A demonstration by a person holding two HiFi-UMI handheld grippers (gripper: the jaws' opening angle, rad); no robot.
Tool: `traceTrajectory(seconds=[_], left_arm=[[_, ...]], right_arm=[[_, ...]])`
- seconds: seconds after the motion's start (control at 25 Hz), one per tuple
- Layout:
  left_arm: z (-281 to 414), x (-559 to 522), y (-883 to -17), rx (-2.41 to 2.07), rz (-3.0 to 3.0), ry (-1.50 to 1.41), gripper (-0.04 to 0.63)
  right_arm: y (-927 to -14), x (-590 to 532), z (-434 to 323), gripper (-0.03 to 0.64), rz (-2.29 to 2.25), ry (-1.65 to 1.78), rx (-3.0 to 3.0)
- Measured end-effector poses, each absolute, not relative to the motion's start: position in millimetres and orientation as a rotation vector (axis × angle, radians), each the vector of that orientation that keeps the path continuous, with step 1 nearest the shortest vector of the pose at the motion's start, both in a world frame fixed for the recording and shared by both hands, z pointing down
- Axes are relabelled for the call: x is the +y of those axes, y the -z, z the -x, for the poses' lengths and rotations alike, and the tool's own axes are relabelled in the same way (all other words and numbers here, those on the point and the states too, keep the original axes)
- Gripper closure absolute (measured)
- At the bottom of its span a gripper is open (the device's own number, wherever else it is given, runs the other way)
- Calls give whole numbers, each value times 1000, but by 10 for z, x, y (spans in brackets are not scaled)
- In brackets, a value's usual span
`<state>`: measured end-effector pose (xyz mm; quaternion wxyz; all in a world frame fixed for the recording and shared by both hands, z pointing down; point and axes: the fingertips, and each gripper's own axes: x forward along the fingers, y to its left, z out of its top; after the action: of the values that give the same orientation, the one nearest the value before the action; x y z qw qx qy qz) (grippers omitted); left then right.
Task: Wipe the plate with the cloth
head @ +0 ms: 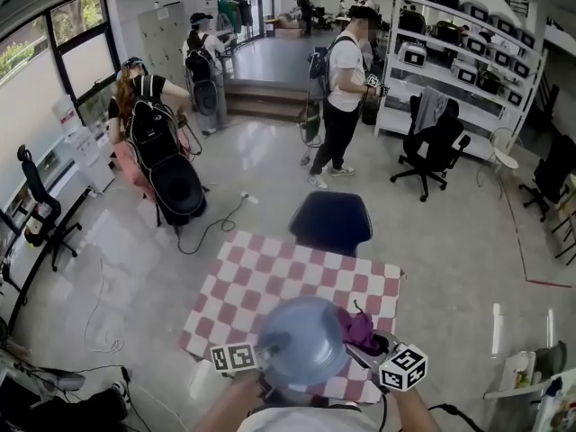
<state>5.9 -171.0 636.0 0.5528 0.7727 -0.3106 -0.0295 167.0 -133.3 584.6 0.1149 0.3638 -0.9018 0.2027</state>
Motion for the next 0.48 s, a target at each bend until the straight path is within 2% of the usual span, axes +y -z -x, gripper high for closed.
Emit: traceTrajectory(seconds=[0.48], left_arm=[[78,-1640,-6271,-783,-1908,-17,522]], right_arm=[[-5963,-1459,-1290,440,-1001,-435,-2490]])
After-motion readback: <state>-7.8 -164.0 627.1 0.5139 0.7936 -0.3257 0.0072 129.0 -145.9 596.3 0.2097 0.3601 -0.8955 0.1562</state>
